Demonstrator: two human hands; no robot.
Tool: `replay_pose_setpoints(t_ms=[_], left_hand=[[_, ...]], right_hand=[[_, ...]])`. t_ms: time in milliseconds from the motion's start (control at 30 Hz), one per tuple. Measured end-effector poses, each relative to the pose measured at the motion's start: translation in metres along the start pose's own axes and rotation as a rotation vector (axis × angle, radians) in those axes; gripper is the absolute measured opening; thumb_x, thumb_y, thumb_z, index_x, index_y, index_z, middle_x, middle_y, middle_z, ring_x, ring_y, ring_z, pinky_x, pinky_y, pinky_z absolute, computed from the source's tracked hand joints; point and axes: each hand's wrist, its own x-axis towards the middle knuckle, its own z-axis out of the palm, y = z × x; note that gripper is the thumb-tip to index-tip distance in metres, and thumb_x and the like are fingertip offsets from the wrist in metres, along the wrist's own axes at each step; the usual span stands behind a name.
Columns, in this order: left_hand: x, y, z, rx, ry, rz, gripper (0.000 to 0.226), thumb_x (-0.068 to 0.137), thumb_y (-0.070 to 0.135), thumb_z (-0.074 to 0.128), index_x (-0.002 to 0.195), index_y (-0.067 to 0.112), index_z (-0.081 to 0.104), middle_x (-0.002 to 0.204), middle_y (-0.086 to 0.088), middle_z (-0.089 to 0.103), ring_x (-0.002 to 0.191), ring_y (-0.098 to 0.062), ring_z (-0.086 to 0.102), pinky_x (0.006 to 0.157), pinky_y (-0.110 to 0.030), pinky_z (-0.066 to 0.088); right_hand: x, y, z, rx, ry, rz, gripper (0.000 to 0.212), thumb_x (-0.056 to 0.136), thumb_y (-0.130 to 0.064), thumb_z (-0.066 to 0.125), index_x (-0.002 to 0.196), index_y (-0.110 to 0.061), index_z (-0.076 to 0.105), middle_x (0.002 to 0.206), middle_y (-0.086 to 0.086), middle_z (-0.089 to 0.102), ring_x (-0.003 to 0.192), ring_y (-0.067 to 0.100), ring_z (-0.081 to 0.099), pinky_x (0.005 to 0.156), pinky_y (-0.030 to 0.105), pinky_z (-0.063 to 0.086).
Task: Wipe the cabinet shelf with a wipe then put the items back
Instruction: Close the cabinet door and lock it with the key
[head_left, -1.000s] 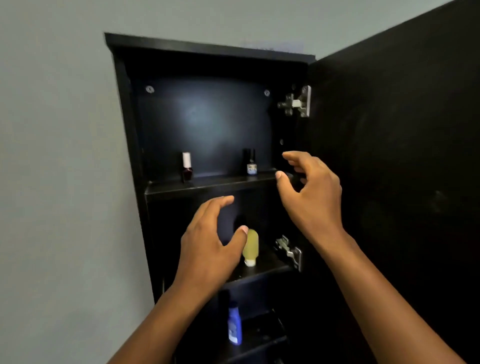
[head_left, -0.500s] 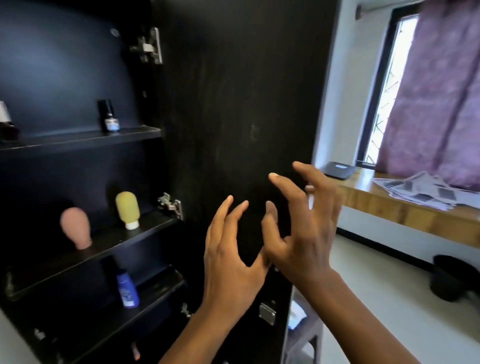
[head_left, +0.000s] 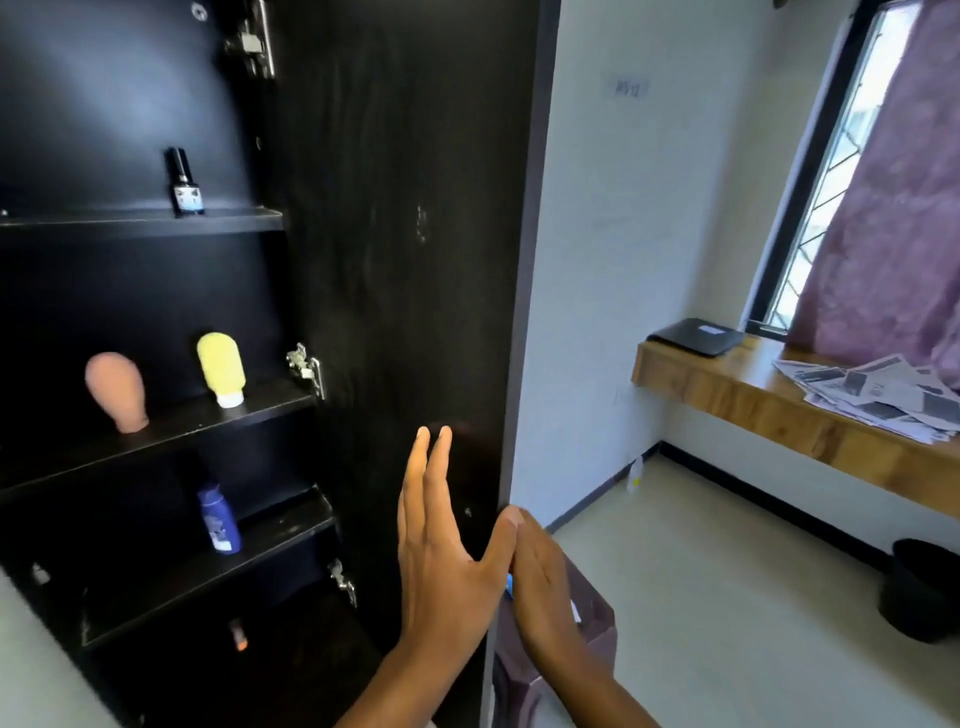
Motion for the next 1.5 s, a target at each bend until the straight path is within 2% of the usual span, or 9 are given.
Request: replay_pose_setpoints(t_ms=[133,367,567,767,933,1133,1267,1400,1500], left_hand=[[-0.003,0.0,0.009,0.054,0.036,-0.048,0.091,0.089,0.052,0.069,0.16,0.049,0.012,0.169,0.027,0.01,0.155,-0.003,0.021,0.121,-0.052,0.037],[-0.039,-0.016,0.018,0.002,0.066,-0.205,0.075,0.093,0.061,0.059,0.158,0.046,0.025,0.165,0.021,0.028,0.15,-0.006,0.035,0.116,-0.049,0.044],[-0.067,-0.024,0.005,0.019,0.071,-0.231,0.078,0.091,0.034,0.077,0.157,0.033,0.036,0.159,0.018,0.041,0.144,-0.004,0.044,0.111,-0.037,0.051],[-0.075,-0.036,-0.026,0.022,0.194,-0.254,0.075,0.086,0.031,0.083,0.15,0.039,0.045,0.143,0.019,0.057,0.128,0.005,0.057,0.1,-0.021,0.055],[-0.084,-0.048,-0.068,0.015,0.251,-0.264,0.069,0.082,0.032,0.084,0.144,0.037,0.053,0.133,0.026,0.061,0.123,0.004,0.062,0.097,-0.018,0.054],[-0.091,-0.061,-0.121,0.015,0.381,-0.33,0.056,0.078,0.031,0.086,0.121,0.055,0.058,0.107,0.043,0.066,0.105,0.012,0.067,0.086,-0.013,0.056],[-0.09,-0.086,-0.161,0.007,0.483,-0.373,0.041,0.081,0.025,0.084,0.121,0.029,0.075,0.108,0.018,0.078,0.1,-0.003,0.075,0.086,-0.027,0.062],[-0.076,-0.106,-0.203,0.062,0.545,-0.387,0.038,0.085,0.019,0.081,0.114,0.042,0.07,0.1,0.032,0.075,0.097,0.005,0.073,0.083,-0.012,0.057],[-0.066,-0.129,-0.23,0.119,0.582,-0.416,0.038,0.087,0.021,0.079,0.123,0.031,0.071,0.106,0.028,0.073,0.099,0.008,0.071,0.087,-0.013,0.056]], right_hand=[[0.004,-0.005,-0.001,0.114,-0.042,-0.021,0.015,0.104,-0.033,0.05,0.095,-0.035,0.062,0.088,-0.027,0.068,0.092,0.002,0.067,0.081,0.025,0.056],[0.015,-0.01,-0.016,0.146,-0.199,-0.096,0.021,0.102,-0.021,0.058,0.101,-0.04,0.067,0.096,-0.028,0.072,0.1,0.0,0.069,0.079,0.016,0.057],[0.016,-0.006,-0.013,0.145,-0.313,-0.161,0.012,0.1,-0.024,0.061,0.106,-0.028,0.071,0.096,-0.011,0.075,0.098,0.013,0.072,0.088,0.035,0.061],[-0.003,-0.016,0.011,0.207,-0.403,-0.262,0.02,0.09,-0.039,0.067,0.095,-0.02,0.072,0.086,-0.004,0.073,0.085,0.021,0.072,0.078,0.042,0.062],[-0.01,-0.023,0.043,0.203,-0.495,-0.316,0.016,0.097,-0.023,0.067,0.088,-0.01,0.071,0.079,0.003,0.071,0.077,0.027,0.072,0.072,0.05,0.063],[-0.021,-0.04,0.089,0.211,-0.664,-0.337,0.014,0.095,-0.023,0.069,0.087,-0.012,0.073,0.078,0.002,0.072,0.075,0.027,0.073,0.07,0.047,0.064],[-0.037,-0.052,0.134,0.227,-0.737,-0.348,0.007,0.095,-0.019,0.071,0.091,-0.017,0.076,0.08,-0.001,0.074,0.074,0.024,0.073,0.072,0.047,0.063],[-0.052,-0.061,0.188,0.188,-0.758,-0.331,0.006,0.094,-0.022,0.071,0.097,-0.022,0.076,0.083,-0.005,0.076,0.079,0.019,0.074,0.076,0.045,0.063],[-0.056,-0.073,0.224,0.128,-0.739,-0.358,0.005,0.093,-0.021,0.072,0.092,-0.025,0.075,0.077,-0.006,0.074,0.074,0.014,0.073,0.073,0.041,0.062]])
